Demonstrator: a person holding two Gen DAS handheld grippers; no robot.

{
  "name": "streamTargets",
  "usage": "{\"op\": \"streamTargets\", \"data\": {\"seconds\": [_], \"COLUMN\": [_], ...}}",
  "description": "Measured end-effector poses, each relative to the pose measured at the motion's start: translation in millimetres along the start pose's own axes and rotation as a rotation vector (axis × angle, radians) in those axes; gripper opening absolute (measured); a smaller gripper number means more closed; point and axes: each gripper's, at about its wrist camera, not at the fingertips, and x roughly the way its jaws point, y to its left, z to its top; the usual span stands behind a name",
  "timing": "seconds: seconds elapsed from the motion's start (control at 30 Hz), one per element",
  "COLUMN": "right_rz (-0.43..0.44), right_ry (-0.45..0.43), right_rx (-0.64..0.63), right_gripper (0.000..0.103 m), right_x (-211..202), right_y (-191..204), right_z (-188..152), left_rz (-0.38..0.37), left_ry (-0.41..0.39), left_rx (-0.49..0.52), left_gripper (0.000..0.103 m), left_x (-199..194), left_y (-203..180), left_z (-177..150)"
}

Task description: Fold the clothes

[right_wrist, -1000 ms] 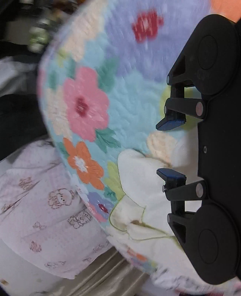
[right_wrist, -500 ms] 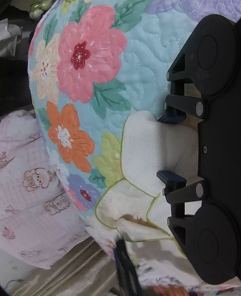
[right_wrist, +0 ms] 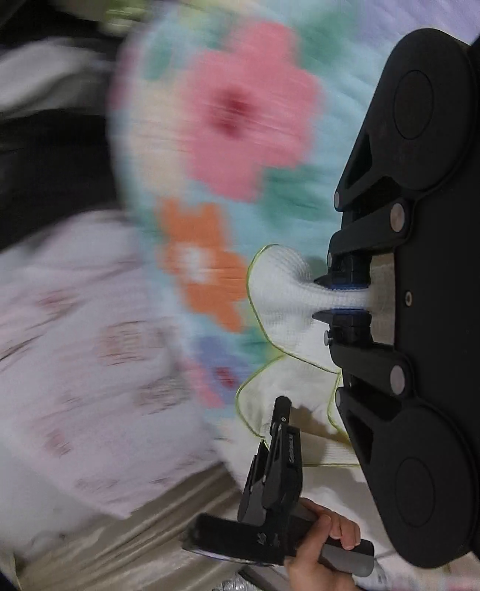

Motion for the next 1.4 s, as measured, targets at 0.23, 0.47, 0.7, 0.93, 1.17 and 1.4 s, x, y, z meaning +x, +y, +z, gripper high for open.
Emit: {"op": "streamTargets", "data": {"seconds": [0.23,0.47,0.7,0.93,1.17,1.4], "right_rz": [-0.149,-0.224,-0.258,-0.169,-0.039,0.009], "right_ry": [-0.178,-0.223,-0.039,-0.032,0.092,0.135], "right_rx": [-0.038,0.050,0.283,0.445,0.457,0.518], "right_gripper": [0.010,0.009,0.031,0.050,0.056,0.059], "right_x": [-9.6,-11.5,1.5,-37.0,-69.1,-94.8], "right_y": [-6.1,-34.3,-84.0,-108.0,-102.4,-84.6], "right_z": [16.2,19.9,4.2,-2.0,-34.4,-74.2], "left_rz": [-0.005,-0.087,-0.074,-0.092,-0.201,-0.201], "left_ry": [-0.233,-0.246,-0.100,-0.135,-0.038,0.047], "left_rx": [-0.005,-0.029,0.028,-0.102,-0.225,-0.309], "left_gripper": [0.008,0.008,0.041,0.057,0.057,0.058], "left_x": [-6.3,33.1,34.3,-41.9,-90.2,-111.9], "left_y": [-11.6,-36.8,-66.4,-39.5,-58.4,-104.0], "left_z": [57.6,49.8,54.9,7.4,-74.5,-137.8]}}
